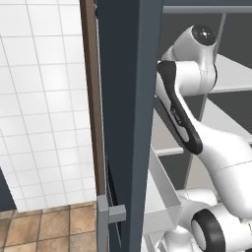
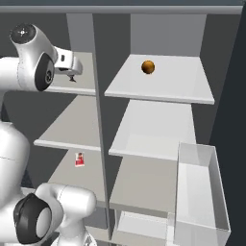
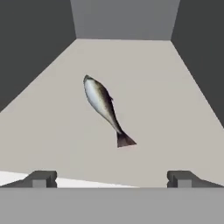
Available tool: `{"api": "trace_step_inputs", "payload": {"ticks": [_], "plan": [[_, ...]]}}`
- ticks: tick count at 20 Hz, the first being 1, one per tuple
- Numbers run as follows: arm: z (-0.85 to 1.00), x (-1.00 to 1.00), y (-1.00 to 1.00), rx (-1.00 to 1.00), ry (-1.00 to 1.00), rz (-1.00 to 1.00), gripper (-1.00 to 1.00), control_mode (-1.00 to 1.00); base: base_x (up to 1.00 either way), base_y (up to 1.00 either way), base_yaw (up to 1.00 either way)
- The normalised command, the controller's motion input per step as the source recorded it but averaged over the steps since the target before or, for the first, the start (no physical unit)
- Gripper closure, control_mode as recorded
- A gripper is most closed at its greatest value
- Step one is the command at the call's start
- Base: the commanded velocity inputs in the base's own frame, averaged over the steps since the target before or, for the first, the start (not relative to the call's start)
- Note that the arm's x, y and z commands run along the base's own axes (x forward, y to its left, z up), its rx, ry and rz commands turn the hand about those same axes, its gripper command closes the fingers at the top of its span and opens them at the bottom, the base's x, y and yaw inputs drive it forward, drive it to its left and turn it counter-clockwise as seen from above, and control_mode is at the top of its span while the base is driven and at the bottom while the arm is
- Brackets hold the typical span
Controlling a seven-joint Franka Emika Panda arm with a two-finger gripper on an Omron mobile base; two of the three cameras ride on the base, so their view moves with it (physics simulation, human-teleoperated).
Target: Pick up the frozen fish from the freezer, place it on any shelf in the fridge, and close the fridge and freezer doors when done.
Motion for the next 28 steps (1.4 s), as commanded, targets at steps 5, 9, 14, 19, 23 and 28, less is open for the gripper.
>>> {"api": "trace_step_inputs", "payload": {"ticks": [5,9,14,19,23,28], "plan": [[-0.25,0.61,0.26,0.0,0.0,0.01,-1.0,-1.0,0.0,0.0,0.0],[-0.07,0.77,0.01,0.0,0.0,0.0,-1.0,-1.0,0.0,0.0,0.0],[-0.1,0.69,0.0,0.0,0.01,0.0,-1.0,-1.0,0.0,0.0,0.0],[-0.26,0.38,0.01,0.0,0.07,0.0,-1.0,-1.0,0.0,0.0,0.0],[-0.3,0.21,0.01,0.0,0.07,0.0,-1.0,-1.0,0.0,0.0,0.0],[-0.39,0.09,0.0,0.0,0.02,0.0,1.0,-1.0,0.0,0.0,0.0]]}}
